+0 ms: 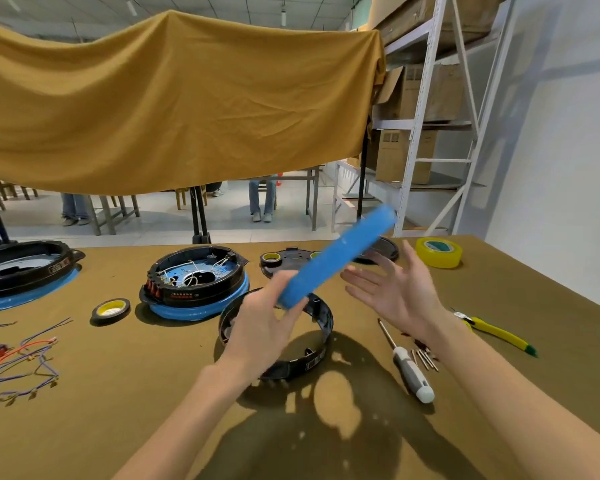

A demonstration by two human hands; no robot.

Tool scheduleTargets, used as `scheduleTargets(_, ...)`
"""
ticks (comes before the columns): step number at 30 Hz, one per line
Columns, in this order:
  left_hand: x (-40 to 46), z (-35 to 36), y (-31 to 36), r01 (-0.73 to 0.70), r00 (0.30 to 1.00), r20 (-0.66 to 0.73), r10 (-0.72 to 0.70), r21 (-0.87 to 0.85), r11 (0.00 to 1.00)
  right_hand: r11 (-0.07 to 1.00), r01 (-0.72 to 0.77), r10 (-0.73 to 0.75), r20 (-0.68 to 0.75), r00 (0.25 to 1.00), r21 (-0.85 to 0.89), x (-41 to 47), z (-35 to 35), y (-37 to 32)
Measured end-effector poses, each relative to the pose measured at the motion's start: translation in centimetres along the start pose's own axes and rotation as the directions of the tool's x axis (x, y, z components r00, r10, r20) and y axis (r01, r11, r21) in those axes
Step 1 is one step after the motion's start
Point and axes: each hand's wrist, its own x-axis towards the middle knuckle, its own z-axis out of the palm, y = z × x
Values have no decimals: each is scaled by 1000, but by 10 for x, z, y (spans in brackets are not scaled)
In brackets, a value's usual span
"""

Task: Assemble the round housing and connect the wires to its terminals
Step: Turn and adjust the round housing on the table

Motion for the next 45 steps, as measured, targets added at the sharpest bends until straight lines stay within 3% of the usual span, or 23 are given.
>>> scheduleTargets(3,-10,-1,-9,-247,967,153,205,338,908,980,-38,67,-146,987,196,-3,-14,-5)
scheduleTargets(6,-28,2,-19,-447,891,311,331,468,763,993,-121,120,-251,960,11,-8,-18,4)
scheduleTargets(8,-36,5,-24,-459,884,322,339,461,759,977,-144,80,-353,932,-159,-7,-20,13)
scheduleTargets(12,-42,2,-28,-416,905,288,314,441,795,964,-151,34,-459,888,-221,-5,-25,21)
scheduleTargets(15,-41,-2,-30,-392,915,278,292,443,806,966,-135,29,-422,906,-222,-5,-26,20)
scheduleTargets(20,-36,-4,-30,-371,929,192,317,476,797,988,2,-37,-223,974,-154,-8,-24,10)
scheduleTargets(23,-29,-4,-20,-97,995,56,87,221,970,995,74,-88,-204,975,-72,-3,-27,3)
scheduleTargets(26,-12,-4,-9,178,982,-31,-188,-196,964,899,67,-177,-217,960,-434,8,-21,4)
scheduleTargets(29,-2,-4,-8,323,923,-14,-385,-520,791,818,-18,-104,-178,978,-575,14,-12,15)
scheduleTargets(31,-1,-6,-11,451,835,99,-542,-688,568,820,-79,-56,-215,975,-568,15,-11,23)
scheduleTargets(33,-3,-9,-18,545,748,222,-625,-743,388,845,-124,-47,-304,952,-519,15,-14,29)
scheduleTargets(35,-8,-10,-23,634,709,271,-651,-650,420,881,-150,-48,-402,915,-448,14,-18,29)
scheduleTargets(37,-22,-9,-29,651,756,269,-597,-406,641,909,-158,-55,-486,872,-385,16,-22,25)
scheduleTargets(39,-37,-12,-34,525,800,389,-457,-84,847,916,-157,-87,-567,819,-368,17,-30,19)
scheduleTargets(40,-44,-14,-37,419,775,486,-404,83,904,916,-152,-113,-601,791,-372,17,-35,16)
scheduleTargets(42,-52,-15,-42,153,734,586,-343,349,925,918,-141,-147,-649,747,-371,15,-45,9)
scheduleTargets(43,-53,-15,-43,59,747,584,-317,417,907,919,-140,-155,-665,730,-368,13,-50,7)
scheduleTargets(45,-53,-15,-43,3,803,530,-272,453,891,919,-142,-169,-691,703,-369,9,-60,5)
